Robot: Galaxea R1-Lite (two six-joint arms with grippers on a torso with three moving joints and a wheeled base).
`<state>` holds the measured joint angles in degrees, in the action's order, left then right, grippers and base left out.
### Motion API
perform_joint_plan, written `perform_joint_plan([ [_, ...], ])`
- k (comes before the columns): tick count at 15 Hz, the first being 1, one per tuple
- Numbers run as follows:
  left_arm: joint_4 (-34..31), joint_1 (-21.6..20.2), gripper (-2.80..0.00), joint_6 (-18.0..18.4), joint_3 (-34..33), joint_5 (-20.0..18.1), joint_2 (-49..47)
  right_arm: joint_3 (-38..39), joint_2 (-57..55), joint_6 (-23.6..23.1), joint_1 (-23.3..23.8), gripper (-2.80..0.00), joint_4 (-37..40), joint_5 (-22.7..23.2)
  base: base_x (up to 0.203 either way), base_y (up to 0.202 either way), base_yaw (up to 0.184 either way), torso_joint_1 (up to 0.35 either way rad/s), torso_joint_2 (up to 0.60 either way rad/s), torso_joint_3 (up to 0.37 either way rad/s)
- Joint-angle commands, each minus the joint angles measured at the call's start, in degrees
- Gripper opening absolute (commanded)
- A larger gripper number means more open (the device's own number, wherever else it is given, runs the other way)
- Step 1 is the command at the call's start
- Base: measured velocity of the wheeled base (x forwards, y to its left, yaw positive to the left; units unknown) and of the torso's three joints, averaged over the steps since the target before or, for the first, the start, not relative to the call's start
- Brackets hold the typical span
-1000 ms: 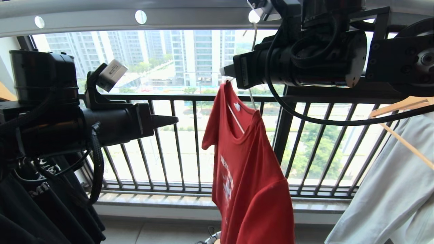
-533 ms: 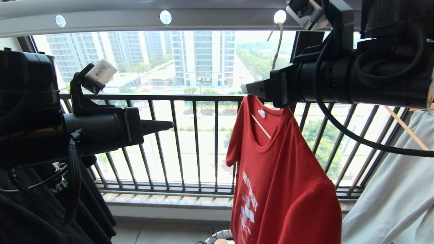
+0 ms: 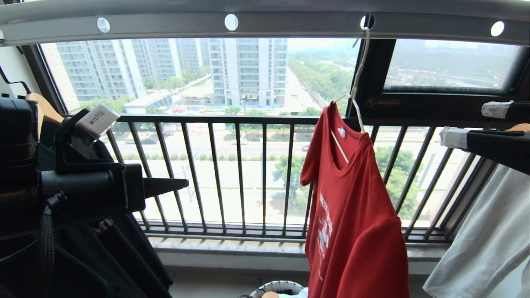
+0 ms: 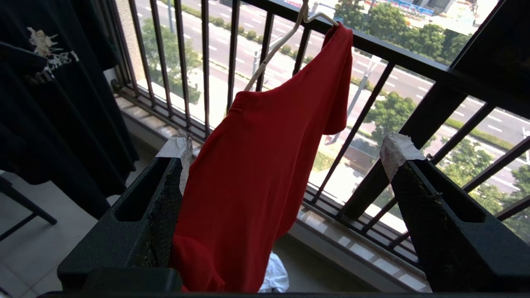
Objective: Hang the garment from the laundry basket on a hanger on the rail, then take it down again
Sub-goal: Take the clothes off the clothes rack
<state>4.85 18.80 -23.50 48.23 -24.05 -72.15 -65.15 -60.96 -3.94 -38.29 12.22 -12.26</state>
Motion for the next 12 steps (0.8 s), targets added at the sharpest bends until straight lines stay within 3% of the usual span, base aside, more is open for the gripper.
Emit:
perform_joint_plan([
  [1, 0.0, -2.4, -2.80, -0.1, -1.8, -0.1, 2.5, 3.5, 11.7, 0.0, 3.3, -2.80, 2.2, 0.0, 0.000, 0.000, 0.000, 0.000, 0.00, 0.000],
  [5, -3.7, -2.8, -2.80, -0.1, -2.7, -0.3, 12.2, 7.4, 20.5, 0.8, 15.1, -2.80, 3.8, 1.2, 0.000, 0.000, 0.000, 0.000, 0.00, 0.000],
  [9, -8.3, -2.9, -2.80, -0.3, -4.7, -0.2, 27.8, 11.7, 30.6, 0.7, 23.6, -2.80, 5.6, 1.1, 0.000, 0.000, 0.000, 0.000, 0.00, 0.000],
  [12, -17.5, -8.5, -2.80, -1.1, -5.2, -0.1, 41.4, 14.8, 37.5, 0.7, 26.2, -2.80, 8.0, 0.5, 0.000, 0.000, 0.000, 0.000, 0.00, 0.000],
])
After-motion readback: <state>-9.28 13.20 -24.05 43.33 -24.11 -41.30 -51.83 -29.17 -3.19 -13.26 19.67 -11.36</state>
